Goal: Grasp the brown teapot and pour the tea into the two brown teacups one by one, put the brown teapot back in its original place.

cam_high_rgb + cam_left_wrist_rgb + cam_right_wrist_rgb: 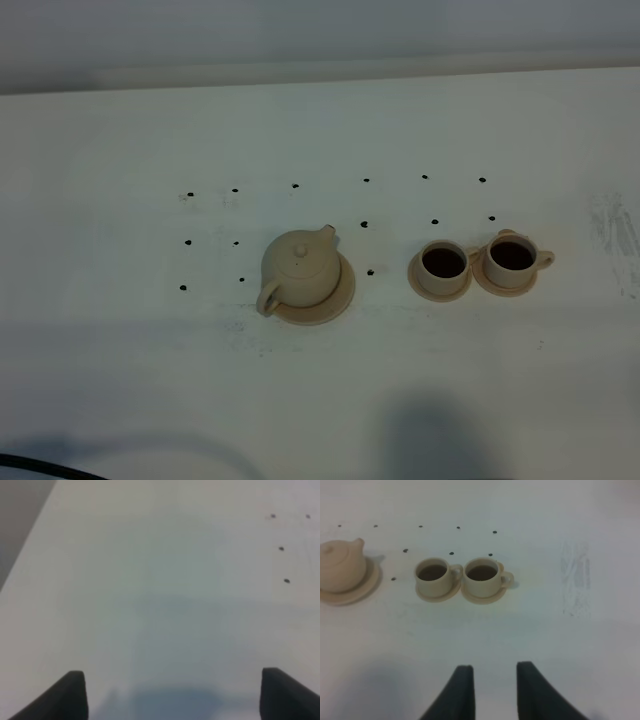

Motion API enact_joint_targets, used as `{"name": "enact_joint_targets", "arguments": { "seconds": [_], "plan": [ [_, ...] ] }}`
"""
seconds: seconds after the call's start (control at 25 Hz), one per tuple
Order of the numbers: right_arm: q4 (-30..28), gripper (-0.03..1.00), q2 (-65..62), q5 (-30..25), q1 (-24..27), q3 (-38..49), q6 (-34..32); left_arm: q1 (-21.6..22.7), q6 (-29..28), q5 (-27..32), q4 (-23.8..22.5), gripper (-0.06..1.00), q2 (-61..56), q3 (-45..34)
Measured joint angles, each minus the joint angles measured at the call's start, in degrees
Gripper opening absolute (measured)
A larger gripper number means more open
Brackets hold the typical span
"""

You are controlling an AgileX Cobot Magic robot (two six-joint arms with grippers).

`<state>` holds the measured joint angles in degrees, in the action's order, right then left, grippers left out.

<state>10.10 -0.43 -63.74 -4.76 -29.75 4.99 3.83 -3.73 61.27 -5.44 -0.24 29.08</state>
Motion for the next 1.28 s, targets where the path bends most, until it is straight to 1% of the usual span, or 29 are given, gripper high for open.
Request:
{"name": "enact_joint_targets", "arguments": {
  "seconds": [0.16,0.6,0.8,1.28],
  "plan": [
    [0.0,0.2,0.0,0.0,0.0,0.0,0.0,0.29,0.84,-0.06,0.06,0.67,-0.06,0.0],
    [0.0,0.2,0.0,0.0,-0.07,0.0,0.0,0.29,0.86,-0.06,0.1,0.67,-0.06,0.0],
    [0.0,0.2,0.0,0.0,-1.29,0.0,0.0,0.29,0.9,-0.06,0.1,0.67,-0.06,0.0],
    [0.0,0.2,0.0,0.0,-1.29,0.0,0.0,0.29,1.0,-0.06,0.1,0.67,-0.06,0.0]
  ]
}}
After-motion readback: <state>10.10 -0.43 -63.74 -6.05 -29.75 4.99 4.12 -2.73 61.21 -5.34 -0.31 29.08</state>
